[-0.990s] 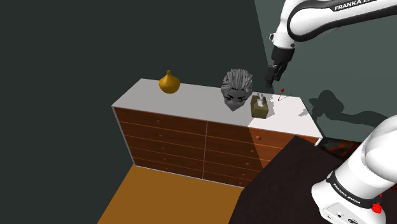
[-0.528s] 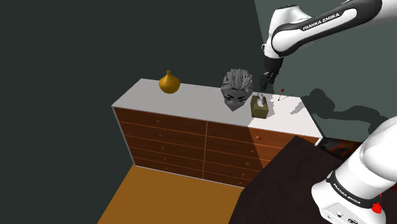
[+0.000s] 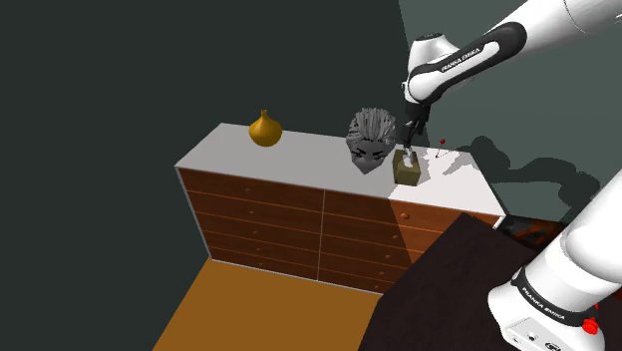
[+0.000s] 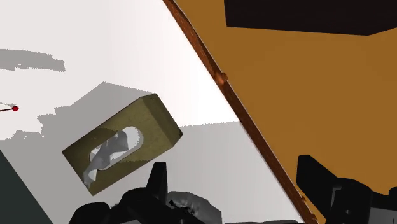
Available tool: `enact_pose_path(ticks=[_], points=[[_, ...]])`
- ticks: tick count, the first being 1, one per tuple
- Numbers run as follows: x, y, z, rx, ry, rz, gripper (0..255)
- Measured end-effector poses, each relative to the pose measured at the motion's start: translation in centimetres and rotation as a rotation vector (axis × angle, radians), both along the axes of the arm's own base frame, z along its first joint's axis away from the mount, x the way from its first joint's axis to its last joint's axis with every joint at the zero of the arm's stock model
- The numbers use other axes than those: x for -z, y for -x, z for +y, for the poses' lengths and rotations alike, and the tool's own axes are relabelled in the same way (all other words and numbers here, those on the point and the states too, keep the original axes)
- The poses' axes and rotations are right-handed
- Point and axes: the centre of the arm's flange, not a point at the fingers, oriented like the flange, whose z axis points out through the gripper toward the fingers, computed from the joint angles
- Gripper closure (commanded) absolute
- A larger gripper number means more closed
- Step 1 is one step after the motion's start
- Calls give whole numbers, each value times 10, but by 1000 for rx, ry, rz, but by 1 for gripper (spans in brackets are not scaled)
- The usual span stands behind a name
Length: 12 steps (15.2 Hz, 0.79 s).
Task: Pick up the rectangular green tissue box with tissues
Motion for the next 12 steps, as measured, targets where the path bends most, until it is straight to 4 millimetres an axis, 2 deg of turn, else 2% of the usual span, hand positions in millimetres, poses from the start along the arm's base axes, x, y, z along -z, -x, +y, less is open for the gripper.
enact_pose_path(ticks=[7,10,12], points=[[53,-48,-62,-2,69,23,0],[75,-59,-84,-2,98,34,0],[90,-75,-100,-3,118,40,0]])
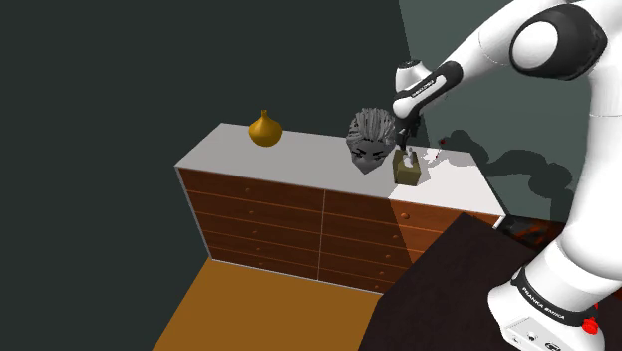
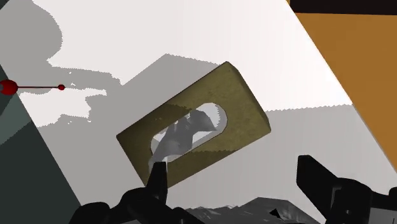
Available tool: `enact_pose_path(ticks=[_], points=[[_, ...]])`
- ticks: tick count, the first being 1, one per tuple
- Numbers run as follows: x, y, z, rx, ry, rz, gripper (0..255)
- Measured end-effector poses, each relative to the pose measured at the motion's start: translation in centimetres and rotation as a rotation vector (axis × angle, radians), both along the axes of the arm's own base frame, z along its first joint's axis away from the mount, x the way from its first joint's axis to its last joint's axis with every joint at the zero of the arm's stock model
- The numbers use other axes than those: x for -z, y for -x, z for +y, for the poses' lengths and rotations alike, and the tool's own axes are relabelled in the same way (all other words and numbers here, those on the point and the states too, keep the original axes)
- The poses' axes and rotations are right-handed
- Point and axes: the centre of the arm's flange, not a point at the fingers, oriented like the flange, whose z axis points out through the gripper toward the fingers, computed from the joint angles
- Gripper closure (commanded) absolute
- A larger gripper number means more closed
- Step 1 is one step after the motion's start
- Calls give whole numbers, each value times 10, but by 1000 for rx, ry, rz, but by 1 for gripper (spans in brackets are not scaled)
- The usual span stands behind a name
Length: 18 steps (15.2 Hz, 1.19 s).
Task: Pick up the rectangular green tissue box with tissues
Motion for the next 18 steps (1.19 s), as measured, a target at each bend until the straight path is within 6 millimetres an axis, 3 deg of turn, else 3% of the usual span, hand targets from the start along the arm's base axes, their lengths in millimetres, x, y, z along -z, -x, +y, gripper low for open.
enact_pose_path(ticks=[8,16,17,18], points=[[47,-42,-72,-2,75,27,0],[73,-45,-90,10,90,29,0],[75,-46,-91,11,93,27,255],[75,-47,-91,16,92,36,255]])
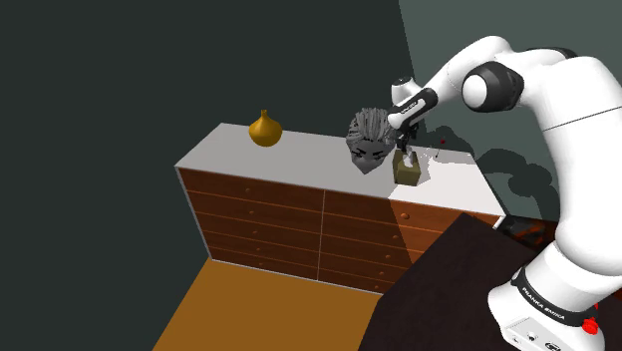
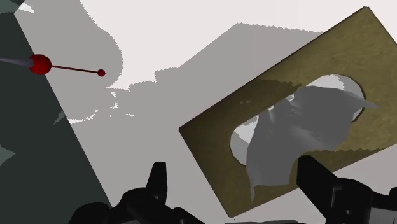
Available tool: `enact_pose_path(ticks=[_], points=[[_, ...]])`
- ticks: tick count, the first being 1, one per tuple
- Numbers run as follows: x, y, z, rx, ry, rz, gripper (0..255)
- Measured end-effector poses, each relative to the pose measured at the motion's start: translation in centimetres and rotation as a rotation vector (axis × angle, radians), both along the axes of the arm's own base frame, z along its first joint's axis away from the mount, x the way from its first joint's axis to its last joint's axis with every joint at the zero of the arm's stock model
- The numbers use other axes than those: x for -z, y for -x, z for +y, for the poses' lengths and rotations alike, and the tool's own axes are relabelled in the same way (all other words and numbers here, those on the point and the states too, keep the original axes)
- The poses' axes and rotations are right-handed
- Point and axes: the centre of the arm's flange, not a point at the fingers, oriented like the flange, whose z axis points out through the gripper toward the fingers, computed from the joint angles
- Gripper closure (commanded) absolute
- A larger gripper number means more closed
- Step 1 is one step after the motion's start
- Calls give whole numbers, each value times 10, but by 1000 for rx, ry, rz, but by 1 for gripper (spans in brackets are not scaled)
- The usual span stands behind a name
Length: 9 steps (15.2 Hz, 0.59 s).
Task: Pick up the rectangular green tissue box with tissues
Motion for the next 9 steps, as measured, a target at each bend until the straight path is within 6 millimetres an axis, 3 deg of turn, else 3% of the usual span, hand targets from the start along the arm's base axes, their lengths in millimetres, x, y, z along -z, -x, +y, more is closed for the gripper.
enact_pose_path(ticks=[8,9], points=[[4,-8,-9,2,8,-15,255],[5,-6,-2,-4,4,-17,255]])
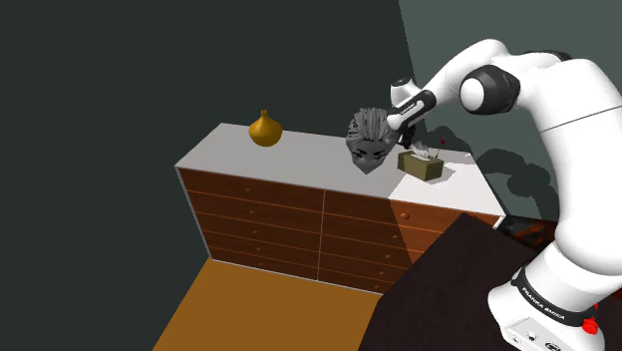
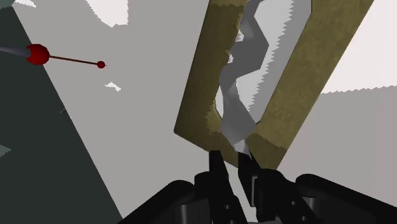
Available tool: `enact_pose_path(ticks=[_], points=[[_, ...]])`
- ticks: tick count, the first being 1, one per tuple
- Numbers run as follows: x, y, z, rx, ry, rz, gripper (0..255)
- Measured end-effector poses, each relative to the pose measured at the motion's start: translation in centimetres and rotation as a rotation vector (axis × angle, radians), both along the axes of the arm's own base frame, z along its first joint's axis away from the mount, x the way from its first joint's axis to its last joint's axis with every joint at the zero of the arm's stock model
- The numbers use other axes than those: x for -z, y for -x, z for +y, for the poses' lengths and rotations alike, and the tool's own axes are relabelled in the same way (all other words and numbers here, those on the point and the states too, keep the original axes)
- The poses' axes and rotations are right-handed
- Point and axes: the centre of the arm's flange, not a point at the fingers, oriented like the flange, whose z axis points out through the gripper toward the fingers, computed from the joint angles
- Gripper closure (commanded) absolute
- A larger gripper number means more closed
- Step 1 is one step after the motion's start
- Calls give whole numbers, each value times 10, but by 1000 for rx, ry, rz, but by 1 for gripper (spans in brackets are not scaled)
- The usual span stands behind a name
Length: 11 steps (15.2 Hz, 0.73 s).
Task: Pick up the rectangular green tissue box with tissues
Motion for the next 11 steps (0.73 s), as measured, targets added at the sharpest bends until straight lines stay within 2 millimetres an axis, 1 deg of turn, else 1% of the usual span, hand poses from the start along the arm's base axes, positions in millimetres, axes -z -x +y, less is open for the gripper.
enact_pose_path(ticks=[2,5,11], points=[[0,4,10,-9,-9,4,255],[-8,4,15,-13,-15,12,255],[-39,6,16,-14,-16,13,255]])
